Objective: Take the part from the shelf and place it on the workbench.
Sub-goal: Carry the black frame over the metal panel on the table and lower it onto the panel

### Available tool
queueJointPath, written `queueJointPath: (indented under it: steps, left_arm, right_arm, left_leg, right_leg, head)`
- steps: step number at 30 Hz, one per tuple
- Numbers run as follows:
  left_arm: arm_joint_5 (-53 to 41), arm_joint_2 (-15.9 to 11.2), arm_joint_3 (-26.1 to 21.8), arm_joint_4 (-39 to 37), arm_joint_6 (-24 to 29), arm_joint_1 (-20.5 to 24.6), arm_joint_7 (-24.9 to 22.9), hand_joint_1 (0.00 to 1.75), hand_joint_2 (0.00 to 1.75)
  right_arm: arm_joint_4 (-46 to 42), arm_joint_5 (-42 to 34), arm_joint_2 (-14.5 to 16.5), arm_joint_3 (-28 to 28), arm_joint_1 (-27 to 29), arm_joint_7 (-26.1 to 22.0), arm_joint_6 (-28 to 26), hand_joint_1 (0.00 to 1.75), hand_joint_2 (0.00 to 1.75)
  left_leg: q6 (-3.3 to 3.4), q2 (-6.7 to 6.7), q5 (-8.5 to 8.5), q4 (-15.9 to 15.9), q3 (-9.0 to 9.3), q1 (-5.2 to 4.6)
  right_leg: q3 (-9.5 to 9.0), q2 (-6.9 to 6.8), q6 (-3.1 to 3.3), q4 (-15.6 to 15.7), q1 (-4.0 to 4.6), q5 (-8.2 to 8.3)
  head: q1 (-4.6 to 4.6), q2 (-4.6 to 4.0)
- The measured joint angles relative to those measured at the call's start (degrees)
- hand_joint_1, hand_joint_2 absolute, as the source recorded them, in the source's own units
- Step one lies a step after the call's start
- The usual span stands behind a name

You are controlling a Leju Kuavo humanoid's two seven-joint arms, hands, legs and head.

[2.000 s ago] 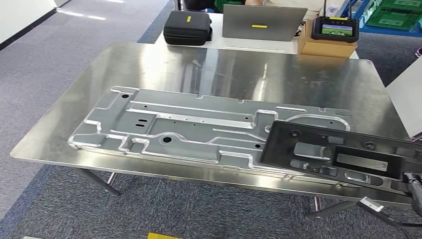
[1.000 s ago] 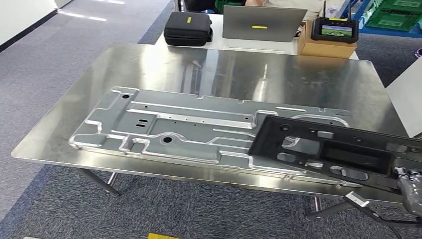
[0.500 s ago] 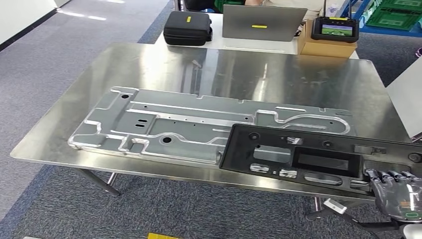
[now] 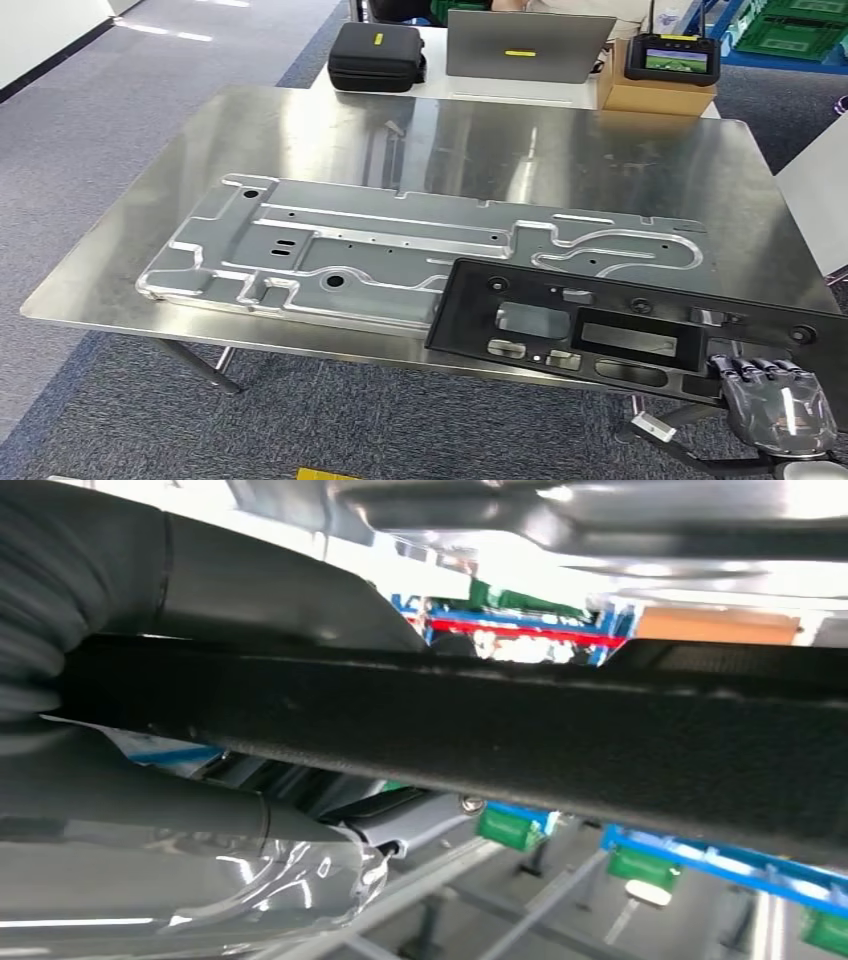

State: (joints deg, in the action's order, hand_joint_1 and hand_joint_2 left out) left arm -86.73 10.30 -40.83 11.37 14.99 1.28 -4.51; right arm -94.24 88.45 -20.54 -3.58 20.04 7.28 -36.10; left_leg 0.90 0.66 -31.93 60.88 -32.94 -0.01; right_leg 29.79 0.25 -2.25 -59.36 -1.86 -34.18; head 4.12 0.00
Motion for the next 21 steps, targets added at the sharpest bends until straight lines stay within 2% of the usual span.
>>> queueJointPath:
  steps: [7,10,21]
  left_arm:
    - [0.0,-0.3,0.0,0.0,0.0,0.0,0.3,0.00,1.75]
    - [0.0,-0.4,0.0,0.0,0.0,0.0,0.6,0.00,1.75]
    - [0.0,-0.9,0.0,0.0,0.0,-0.1,0.7,0.00,1.75]
  right_arm:
    - [1.9,-8.1,4.8,-4.1,-0.9,-7.3,-0.3,1.75,1.75]
    - [2.2,-8.8,6.3,-5.5,-1.3,-9.4,-0.6,1.75,1.75]
    - [3.4,-8.6,10.0,-9.4,-1.5,-12.8,-1.9,1.75,1.75]
  left_leg:
    - [0.00,0.00,0.00,0.0,0.00,-0.02]
    - [0.00,0.00,0.00,0.0,0.00,-0.02]
    - [0.00,0.00,0.00,0.0,-0.01,-0.01]
  right_leg:
    - [0.00,0.00,0.00,0.0,-0.02,0.00]
    - [0.00,0.00,0.00,0.0,-0.02,0.00]
    - [0.00,0.00,0.00,0.0,-0.01,0.00]
  head:
    - [0.01,0.00]
    - [0.01,0.00]
    - [0.01,0.00]
